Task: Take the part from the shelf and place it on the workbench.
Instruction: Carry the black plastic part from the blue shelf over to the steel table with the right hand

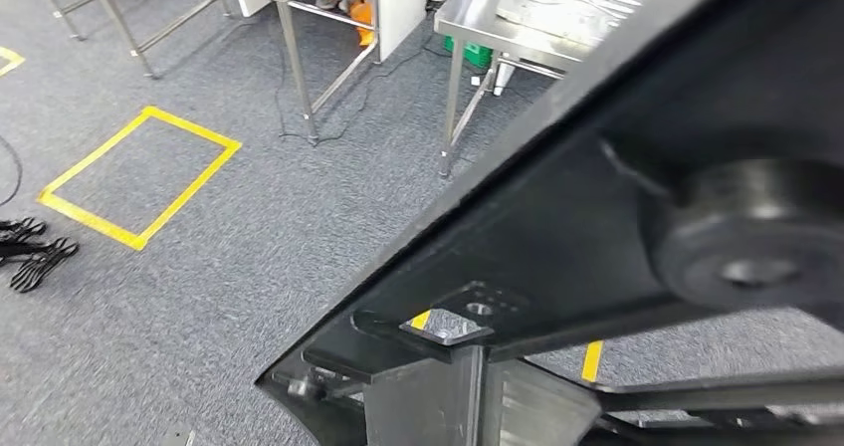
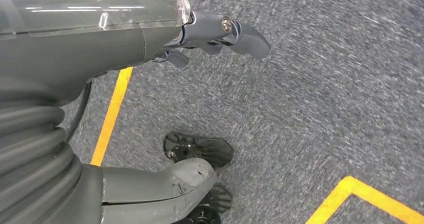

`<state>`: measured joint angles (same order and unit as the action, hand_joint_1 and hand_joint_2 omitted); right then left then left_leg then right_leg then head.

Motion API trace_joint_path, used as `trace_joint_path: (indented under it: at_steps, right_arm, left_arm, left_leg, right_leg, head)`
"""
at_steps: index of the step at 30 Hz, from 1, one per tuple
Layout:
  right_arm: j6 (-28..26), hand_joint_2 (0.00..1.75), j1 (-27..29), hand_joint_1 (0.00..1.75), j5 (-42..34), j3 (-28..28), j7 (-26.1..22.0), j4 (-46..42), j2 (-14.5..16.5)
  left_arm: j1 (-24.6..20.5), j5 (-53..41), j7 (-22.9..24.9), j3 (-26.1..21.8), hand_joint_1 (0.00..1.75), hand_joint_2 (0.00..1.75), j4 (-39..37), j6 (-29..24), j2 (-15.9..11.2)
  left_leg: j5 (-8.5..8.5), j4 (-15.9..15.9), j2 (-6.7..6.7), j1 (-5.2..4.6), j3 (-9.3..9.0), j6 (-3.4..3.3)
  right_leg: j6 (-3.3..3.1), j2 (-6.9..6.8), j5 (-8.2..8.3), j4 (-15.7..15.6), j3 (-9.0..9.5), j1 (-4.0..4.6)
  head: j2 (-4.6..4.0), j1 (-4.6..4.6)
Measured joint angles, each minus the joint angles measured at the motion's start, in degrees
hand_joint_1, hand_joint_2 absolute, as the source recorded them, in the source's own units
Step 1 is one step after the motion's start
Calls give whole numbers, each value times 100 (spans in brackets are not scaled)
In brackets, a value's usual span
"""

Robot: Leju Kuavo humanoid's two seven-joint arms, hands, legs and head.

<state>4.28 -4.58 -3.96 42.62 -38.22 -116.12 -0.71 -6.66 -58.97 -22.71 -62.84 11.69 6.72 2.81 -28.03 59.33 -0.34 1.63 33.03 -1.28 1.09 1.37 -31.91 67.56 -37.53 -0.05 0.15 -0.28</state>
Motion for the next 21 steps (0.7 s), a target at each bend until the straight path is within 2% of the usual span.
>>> trace_joint_path:
  at_steps: [2, 3, 4, 6, 7, 8, 9, 11, 12, 14, 15, 17, 18, 19, 20, 21]
  right_arm:
    - [0, 175, -6, 175, -2, 1, 1, 3, 1]
    - [0, 175, -5, 175, -2, 1, 1, 5, 1]
    - [0, 175, -5, 175, -2, 1, 0, 6, 1]
    - [1, 175, -13, 175, -3, 2, 0, 4, 1]
    - [1, 175, -24, 175, -4, 4, 1, 4, 1]
    - [2, 175, -38, 175, -9, 10, 2, 3, 1]
    - [2, 175, -50, 175, -15, 16, 4, 3, 1]
    - [2, 175, -59, 175, -30, 24, 7, 3, 2]
    - [3, 175, -56, 175, -37, 26, 10, 3, 3]
    - [4, 175, -61, 175, -56, 30, 20, 7, 5]
    - [5, 175, -62, 175, -65, 33, 25, 12, 6]
    - [10, 175, -61, 175, -74, 35, 31, 35, 6]
    - [15, 175, -55, 175, -74, 35, 33, 51, 5]
    - [21, 175, -51, 175, -74, 35, 35, 68, 5]
    - [26, 175, -48, 175, -74, 36, 37, 84, 5]
    - [31, 175, -47, 175, -74, 38, 38, 98, 5]
  left_arm:
    - [18, 0, 0, 0, 0, 175, 0, 3, -1]
    - [23, 0, 0, 0, 0, 175, 0, 4, -2]
    - [23, 0, 1, 0, 0, 175, 0, 4, -2]
    - [20, 2, 3, 0, 0, 175, 0, 3, -2]
    - [19, 6, 9, 0, 0, 175, 0, -1, -1]
    - [20, 13, 25, 0, 0, 175, 0, -5, -1]
    - [22, 23, 45, 0, 0, 175, 0, -10, -1]
    - [18, 50, 89, -1, 0, 175, 0, -19, 0]
    - [12, 64, 101, -2, 0, 175, 0, -26, 1]
    - [10, 99, 114, -3, 0, 175, 0, -49, 3]
    - [21, 117, 121, -5, 0, 175, 0, -62, 3]
    - [60, 143, 141, -21, 0, 175, 0, -79, 3]
    - [78, 148, 149, -31, 0, 175, 0, -84, 3]
    - [90, 151, 155, -39, 0, 175, 0, -86, 3]
    - [96, 155, 157, -44, 0, 175, 0, -89, 3]
    - [97, 159, 158, -48, 0, 175, 0, -92, 3]
  left_leg:
    - [-17, -5, 119, -13, -12, -17]
    - [-30, -4, 175, -15, -21, -18]
    - [-45, -4, 225, -15, -37, -11]
    - [-80, -8, 309, -15, -94, 17]
    - [-101, -8, 346, -24, -120, 42]
    - [-116, -14, 385, -32, -140, 67]
    - [-129, -23, 428, -39, -155, 94]
    - [-145, -61, 525, -49, -199, 150]
    - [-173, -48, 512, -44, -220, 177]
    - [-378, 256, 343, -39, -114, 207]
    - [-547, 585, 214, -30, 44, 209]
    - [-821, 1308, 94, -32, 443, 216]
    - [-821, 1488, 79, -32, 570, 220]
    - [-706, 1460, 71, -32, 601, 221]
    - [-499, 1220, 59, -31, 528, 217]
    - [-267, 846, 9, -28, 388, 208]
  right_leg:
    - [50, -79, -208, 614, -356, -44]
    - [64, -92, -178, 720, -439, -58]
    - [68, -109, -45, 627, -416, -67]
    - [33, -227, 360, -48, -97, -58]
    - [-4, -329, 487, -395, 75, -24]
    - [-44, -408, 550, -640, 191, 11]
    - [-80, -457, 544, -753, 237, 45]
    - [-138, -384, 532, -789, 241, 71]
    - [-169, -335, 546, -830, 269, 59]
    - [-242, -246, 583, -922, 340, 21]
    - [-270, -201, 591, -945, 365, 5]
    - [-304, -90, 579, -934, 368, 11]
    - [-308, -25, 568, -920, 368, 16]
    - [-306, 41, 554, -900, 371, 19]
    - [-296, 104, 535, -873, 375, 18]
    - [-279, 161, 508, -839, 377, 15]
  head:
    - [0, -1]
    - [0, 0]
    - [0, 0]
    - [0, 0]
    - [0, 0]
    - [0, -1]
    - [0, -1]
    - [0, -1]
    - [0, -1]
    - [0, -2]
    - [0, -2]
    - [0, -2]
    - [0, -2]
    - [0, -2]
    - [0, -2]
    - [0, -2]
